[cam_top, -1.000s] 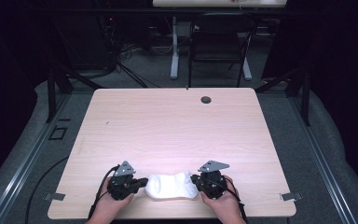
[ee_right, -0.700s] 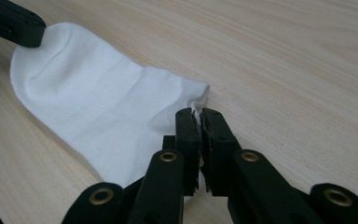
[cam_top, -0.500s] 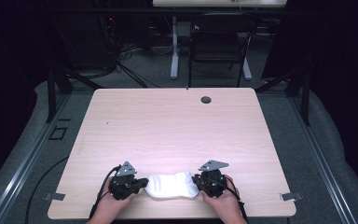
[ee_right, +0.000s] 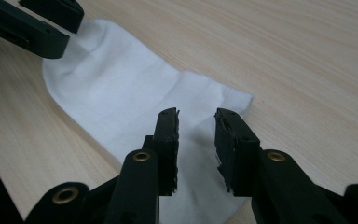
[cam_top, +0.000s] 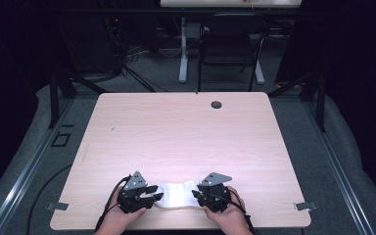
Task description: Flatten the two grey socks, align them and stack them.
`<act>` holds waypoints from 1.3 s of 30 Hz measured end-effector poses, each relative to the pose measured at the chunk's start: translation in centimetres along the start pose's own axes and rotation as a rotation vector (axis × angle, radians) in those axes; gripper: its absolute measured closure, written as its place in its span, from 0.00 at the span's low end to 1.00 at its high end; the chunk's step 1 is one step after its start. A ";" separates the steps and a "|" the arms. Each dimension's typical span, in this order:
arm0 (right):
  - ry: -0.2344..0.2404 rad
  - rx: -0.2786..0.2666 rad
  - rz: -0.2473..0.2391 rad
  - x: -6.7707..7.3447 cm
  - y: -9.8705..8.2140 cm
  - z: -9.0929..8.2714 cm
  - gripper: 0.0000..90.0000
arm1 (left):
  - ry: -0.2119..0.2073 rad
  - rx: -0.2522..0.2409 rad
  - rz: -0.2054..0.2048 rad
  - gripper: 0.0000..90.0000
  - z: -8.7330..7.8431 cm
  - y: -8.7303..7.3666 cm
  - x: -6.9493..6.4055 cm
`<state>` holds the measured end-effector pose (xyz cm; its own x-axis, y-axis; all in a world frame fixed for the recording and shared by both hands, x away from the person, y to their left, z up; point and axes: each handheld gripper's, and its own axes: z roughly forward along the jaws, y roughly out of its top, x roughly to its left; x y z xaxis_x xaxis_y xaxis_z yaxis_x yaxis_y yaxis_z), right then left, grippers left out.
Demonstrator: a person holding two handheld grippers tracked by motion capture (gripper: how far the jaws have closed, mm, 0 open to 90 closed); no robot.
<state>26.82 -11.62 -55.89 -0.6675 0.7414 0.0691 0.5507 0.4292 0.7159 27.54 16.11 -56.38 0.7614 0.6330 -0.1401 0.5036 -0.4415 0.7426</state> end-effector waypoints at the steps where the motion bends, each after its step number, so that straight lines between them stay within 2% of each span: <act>1: 0.000 0.000 0.000 0.0 0.0 0.0 0.77 | 0.000 0.000 0.000 0.67 0.0 0.0 0.0; 6: -0.014 0.048 0.016 -0.5 -0.7 0.6 0.75 | -0.014 0.035 0.021 0.63 0.6 -0.4 0.1; 17: -0.019 0.060 0.006 -0.4 -1.1 0.6 0.75 | 0.002 0.055 0.056 0.61 1.0 -0.9 -0.3; 24: -0.017 0.050 0.026 -0.5 -1.2 0.7 0.75 | 0.019 0.055 0.063 0.61 1.1 -0.9 -0.2; 31: -0.018 0.042 0.037 -0.7 -0.8 1.1 0.75 | 0.036 0.035 0.041 0.61 1.4 -0.6 0.7; 35: -0.025 0.026 0.037 -1.0 -0.5 1.7 0.75 | 0.040 0.020 0.013 0.61 1.6 -0.5 1.3; 39: -0.022 0.013 0.049 -1.4 -0.2 2.1 0.75 | 0.044 0.013 0.007 0.61 1.8 -0.3 1.9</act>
<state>28.67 -11.68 -57.55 -0.6287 0.7726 0.0887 0.5893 0.3988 0.7026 29.55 16.26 -58.05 0.7463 0.6571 -0.1056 0.5037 -0.4540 0.7349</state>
